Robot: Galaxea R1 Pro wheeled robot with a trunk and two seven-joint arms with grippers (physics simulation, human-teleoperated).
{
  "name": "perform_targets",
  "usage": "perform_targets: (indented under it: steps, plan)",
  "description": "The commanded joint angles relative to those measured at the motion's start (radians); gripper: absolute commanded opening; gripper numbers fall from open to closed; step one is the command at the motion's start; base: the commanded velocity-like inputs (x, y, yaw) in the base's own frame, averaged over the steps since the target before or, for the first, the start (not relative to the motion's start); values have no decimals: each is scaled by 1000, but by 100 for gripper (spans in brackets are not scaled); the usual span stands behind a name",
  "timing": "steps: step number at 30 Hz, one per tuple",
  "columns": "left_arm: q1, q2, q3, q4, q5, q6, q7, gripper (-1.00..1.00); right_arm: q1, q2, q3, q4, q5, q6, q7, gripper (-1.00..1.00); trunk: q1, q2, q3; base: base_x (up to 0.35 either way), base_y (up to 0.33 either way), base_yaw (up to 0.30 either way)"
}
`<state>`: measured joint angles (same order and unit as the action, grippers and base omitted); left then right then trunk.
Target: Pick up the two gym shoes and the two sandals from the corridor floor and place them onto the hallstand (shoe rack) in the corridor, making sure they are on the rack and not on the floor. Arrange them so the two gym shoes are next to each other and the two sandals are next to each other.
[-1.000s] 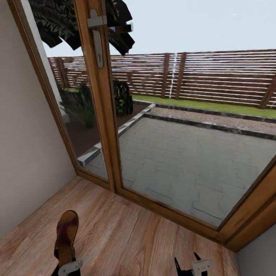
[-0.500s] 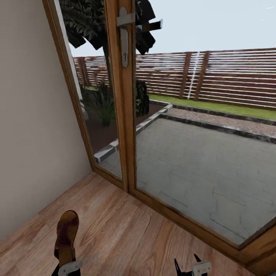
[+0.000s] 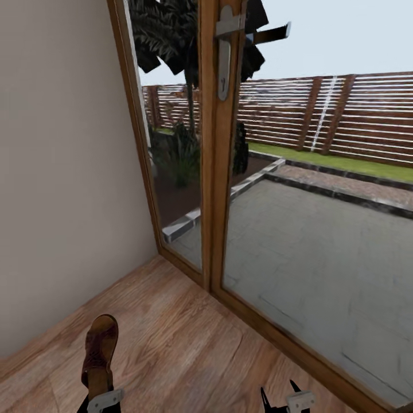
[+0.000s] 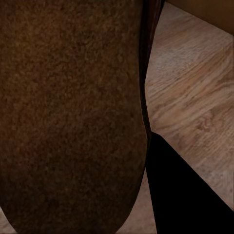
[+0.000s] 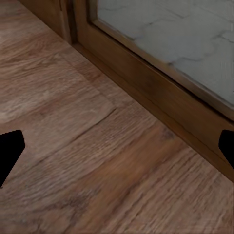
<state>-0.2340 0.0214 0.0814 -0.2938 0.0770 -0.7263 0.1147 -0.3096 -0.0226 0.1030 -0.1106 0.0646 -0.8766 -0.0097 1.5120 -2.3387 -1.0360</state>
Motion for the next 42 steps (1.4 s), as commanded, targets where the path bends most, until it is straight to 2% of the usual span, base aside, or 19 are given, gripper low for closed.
perform_targets:
  steps: [1,28,42]
  plan:
    - [-1,0,-2,1,4,-2,-1,-100,0,0,3,0,1,-2,-1,100,0,0,-1,44,0,278]
    - [-1,-2,-2,0,8,-2,0,-100,0,0,3,0,1,-2,-1,100,0,0,-1,152,-67,279]
    - [-1,-3,-2,1,5,-2,0,-100,0,1,3,0,1,-2,-1,100,0,0,-1,18,-12,279]
